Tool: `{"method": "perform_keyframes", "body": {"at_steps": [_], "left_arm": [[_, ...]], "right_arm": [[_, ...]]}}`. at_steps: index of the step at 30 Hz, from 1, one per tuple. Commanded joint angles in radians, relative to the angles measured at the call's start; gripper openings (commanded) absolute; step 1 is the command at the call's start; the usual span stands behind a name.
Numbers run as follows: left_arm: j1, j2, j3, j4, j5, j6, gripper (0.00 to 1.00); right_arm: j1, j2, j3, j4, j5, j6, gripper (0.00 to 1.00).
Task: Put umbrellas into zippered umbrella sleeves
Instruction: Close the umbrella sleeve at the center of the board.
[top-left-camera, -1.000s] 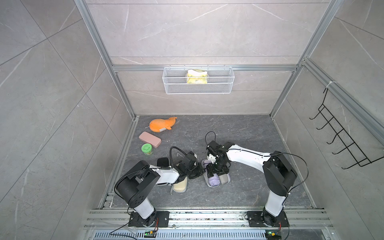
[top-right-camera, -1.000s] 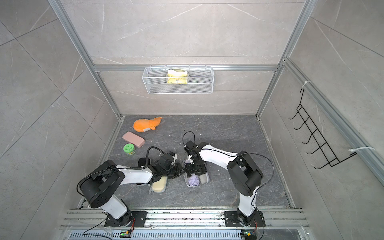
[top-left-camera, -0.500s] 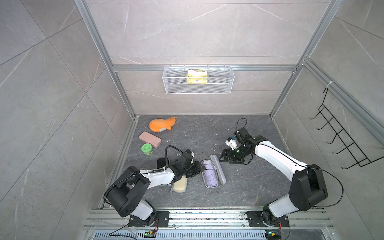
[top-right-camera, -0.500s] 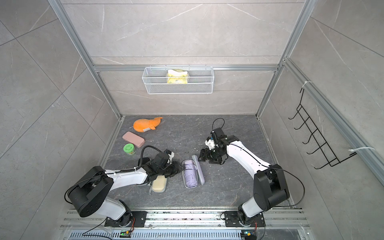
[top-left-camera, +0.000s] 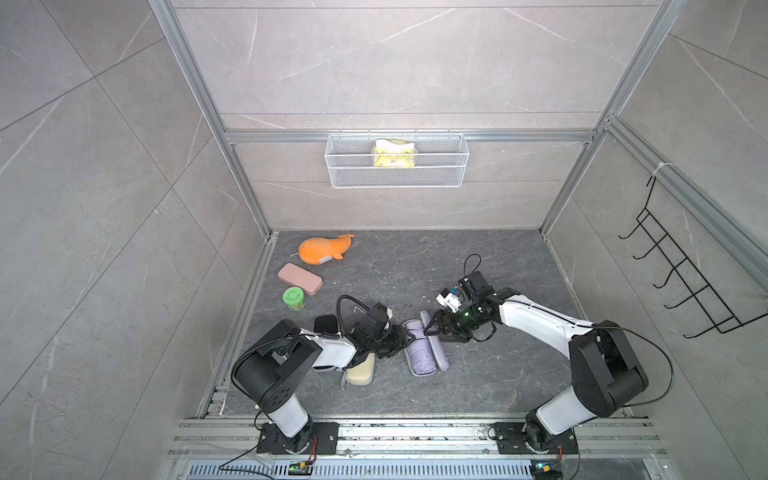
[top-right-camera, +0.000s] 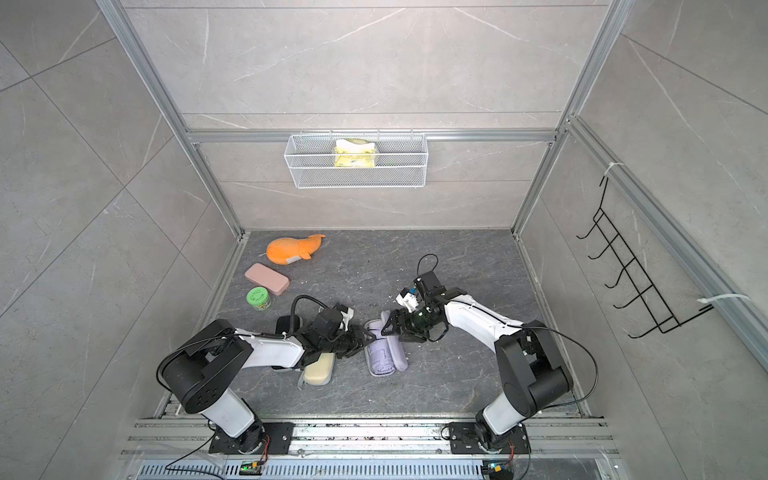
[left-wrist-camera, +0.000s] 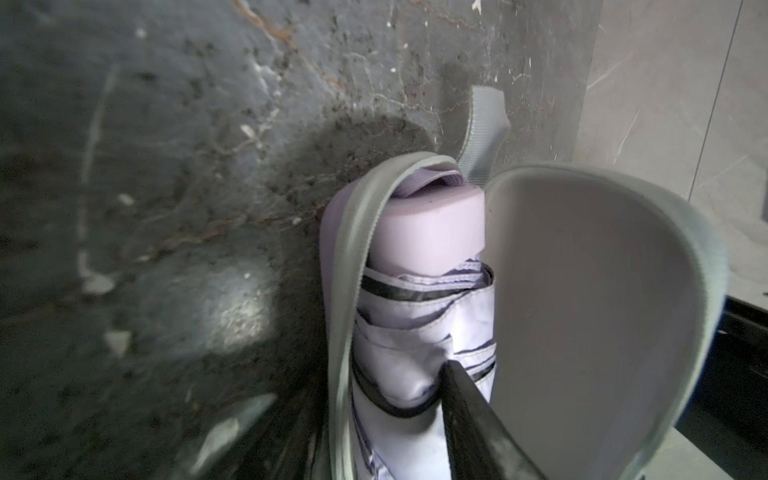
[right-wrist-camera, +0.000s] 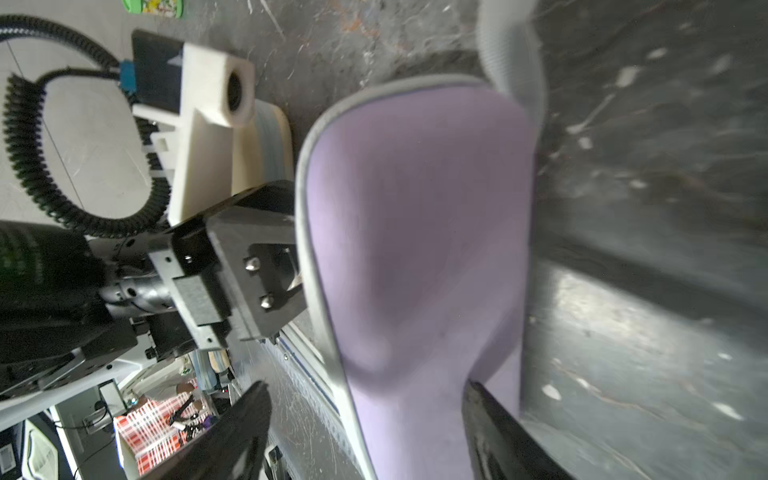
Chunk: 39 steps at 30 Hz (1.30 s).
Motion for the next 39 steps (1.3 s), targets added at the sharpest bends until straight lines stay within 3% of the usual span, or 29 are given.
{"method": "perform_keyframes", "body": {"at_steps": [1, 5, 9, 16, 21, 23, 29, 34, 37, 39], "left_arm": [[0.003, 0.018, -0.006, 0.069, 0.029, -0.011, 0.37], [0.039, -0.034, -0.047, 0.073, 0.037, -0.003, 0.3], [0.067, -0.11, -0.077, 0.016, 0.042, 0.015, 0.34], [0.069, -0.195, -0.085, -0.032, 0.034, 0.041, 0.61], [0.047, -0.153, -0.06, -0.006, 0.034, 0.039, 0.87], [0.025, -0.123, -0.033, -0.005, 0.036, 0.046, 0.9], [0.006, -0.024, 0.01, -0.022, 0.032, 0.05, 0.83], [0.008, -0.03, 0.016, -0.101, 0.024, 0.092, 0.68], [0.009, -0.042, 0.015, -0.113, 0.024, 0.103, 0.65], [0.01, -0.041, 0.019, -0.116, 0.031, 0.105, 0.65]], "right_arm": [[0.054, 0.003, -0.026, 0.044, -0.023, 0.04, 0.73], [0.062, 0.035, -0.054, 0.085, 0.0, 0.065, 0.71], [0.062, 0.057, -0.063, 0.108, 0.009, 0.077, 0.71], [0.062, 0.052, -0.07, 0.143, -0.005, 0.113, 0.7], [0.064, 0.042, -0.077, 0.19, -0.035, 0.157, 0.69], [0.064, 0.038, -0.078, 0.197, -0.036, 0.165, 0.68], [0.051, 0.02, -0.09, 0.225, -0.08, 0.18, 0.67], [-0.072, -0.062, -0.064, -0.009, 0.023, 0.007, 0.67], [-0.092, -0.031, -0.069, -0.089, 0.13, -0.076, 0.58], [-0.093, -0.013, -0.104, -0.05, 0.134, -0.075, 0.51]]}}
